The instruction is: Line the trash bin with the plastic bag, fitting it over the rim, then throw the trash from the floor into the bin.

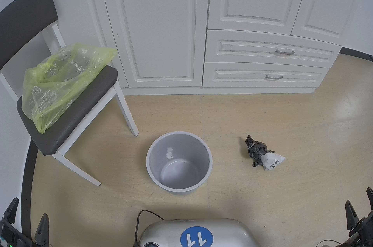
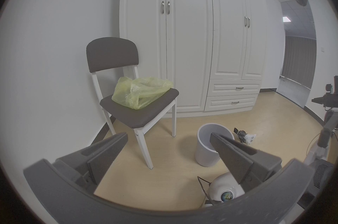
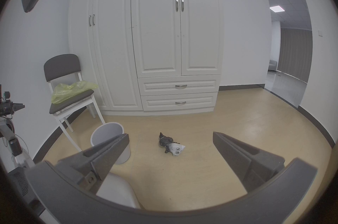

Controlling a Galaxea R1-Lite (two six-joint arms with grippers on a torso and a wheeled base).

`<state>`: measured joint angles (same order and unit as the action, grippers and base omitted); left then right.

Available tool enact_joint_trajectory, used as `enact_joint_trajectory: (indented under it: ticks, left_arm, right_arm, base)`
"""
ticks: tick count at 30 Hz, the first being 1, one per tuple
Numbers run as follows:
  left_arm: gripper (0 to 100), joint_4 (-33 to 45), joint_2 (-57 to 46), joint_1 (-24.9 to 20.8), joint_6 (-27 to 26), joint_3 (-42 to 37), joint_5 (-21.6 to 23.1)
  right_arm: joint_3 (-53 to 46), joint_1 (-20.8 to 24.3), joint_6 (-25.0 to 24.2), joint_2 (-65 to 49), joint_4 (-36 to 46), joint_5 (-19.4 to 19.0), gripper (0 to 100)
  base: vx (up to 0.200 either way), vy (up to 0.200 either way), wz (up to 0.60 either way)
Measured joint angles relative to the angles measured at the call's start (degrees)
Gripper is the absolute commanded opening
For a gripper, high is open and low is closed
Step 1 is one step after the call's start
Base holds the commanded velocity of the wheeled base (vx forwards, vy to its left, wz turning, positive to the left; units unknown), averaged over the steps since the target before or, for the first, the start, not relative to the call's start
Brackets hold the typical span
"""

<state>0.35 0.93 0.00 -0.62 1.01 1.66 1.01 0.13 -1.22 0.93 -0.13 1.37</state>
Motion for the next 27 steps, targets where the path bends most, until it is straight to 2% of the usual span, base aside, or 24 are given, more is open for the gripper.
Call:
enact_joint_trajectory:
  ticks: [27]
  left_arm:
    - [100,0.0,0.0,0.0,0.0,0.0,0.0]
  right_arm:
    - [0.0,0.1,-0.5,0.0,0.0,0.2,100]
  base:
    - [0.0,0.0,0.0]
